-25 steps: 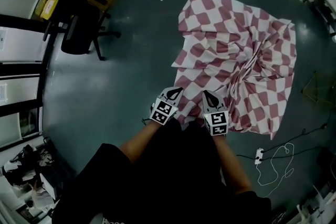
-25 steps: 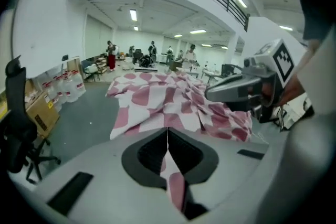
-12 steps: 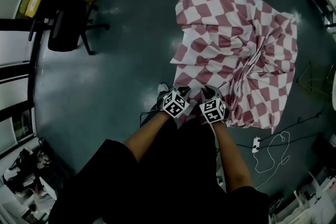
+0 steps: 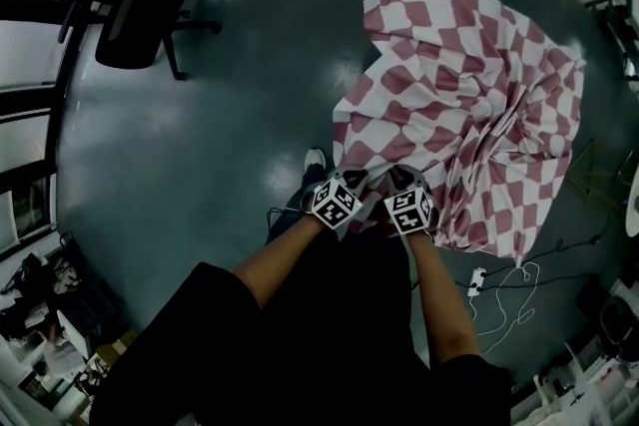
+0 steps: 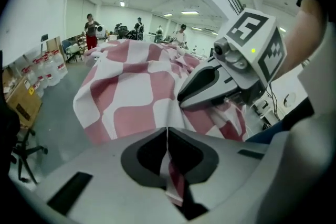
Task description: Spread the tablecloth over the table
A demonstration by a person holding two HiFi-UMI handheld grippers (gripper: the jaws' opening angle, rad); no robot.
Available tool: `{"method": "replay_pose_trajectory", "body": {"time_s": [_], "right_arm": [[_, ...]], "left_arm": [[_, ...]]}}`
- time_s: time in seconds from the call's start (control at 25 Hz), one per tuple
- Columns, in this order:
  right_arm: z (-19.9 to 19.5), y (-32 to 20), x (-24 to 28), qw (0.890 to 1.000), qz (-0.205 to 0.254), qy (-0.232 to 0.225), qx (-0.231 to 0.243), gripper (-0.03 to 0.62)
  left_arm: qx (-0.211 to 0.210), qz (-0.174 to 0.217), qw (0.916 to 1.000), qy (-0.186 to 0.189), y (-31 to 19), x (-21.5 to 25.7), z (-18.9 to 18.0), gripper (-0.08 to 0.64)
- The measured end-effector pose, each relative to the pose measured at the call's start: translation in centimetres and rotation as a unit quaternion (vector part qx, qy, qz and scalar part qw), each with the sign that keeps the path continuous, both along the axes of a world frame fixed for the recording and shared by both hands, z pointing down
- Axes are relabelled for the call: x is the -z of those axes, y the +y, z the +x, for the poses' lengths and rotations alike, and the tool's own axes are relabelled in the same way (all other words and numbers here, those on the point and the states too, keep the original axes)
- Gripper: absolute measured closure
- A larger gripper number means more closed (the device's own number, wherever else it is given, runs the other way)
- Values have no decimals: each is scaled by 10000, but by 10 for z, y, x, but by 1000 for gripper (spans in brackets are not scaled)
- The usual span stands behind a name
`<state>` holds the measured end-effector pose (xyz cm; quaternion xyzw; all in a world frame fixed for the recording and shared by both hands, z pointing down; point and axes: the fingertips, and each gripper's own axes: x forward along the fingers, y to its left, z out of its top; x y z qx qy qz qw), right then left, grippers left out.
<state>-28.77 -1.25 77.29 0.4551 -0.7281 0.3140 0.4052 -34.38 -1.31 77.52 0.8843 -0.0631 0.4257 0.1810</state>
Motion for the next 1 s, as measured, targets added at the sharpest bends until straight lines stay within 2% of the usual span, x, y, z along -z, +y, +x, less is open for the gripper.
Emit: {"method": "replay_pose_trajectory", "body": {"time_s": [0.08,0.4,0.64,0.72,0.84,1.0], "right_arm": [[-10,-3,-1,10000,-10,-21,27,517],[-48,-19,0,9999,128,-94,61,517],[-92,-22,3,9992,47,-257,309,517],[-100,-25,3,9993,80,-297,215,518],[-106,-24,4,9996,46,-287,-21,518],[-108,-22,17,9989,162,-231,-386,518]], "left_arm": [[92,-127,9999,21,3,0,-10,541],[174,-80,9998,50,6,-1,-42,541],[292,-280,9991,-122,14,-14,-81,541],[265,-294,9992,-70,10,-14,-87,541],[82,-108,9999,36,-2,-7,-86,541],[102,-87,9994,334,-19,11,-87,541]]}}
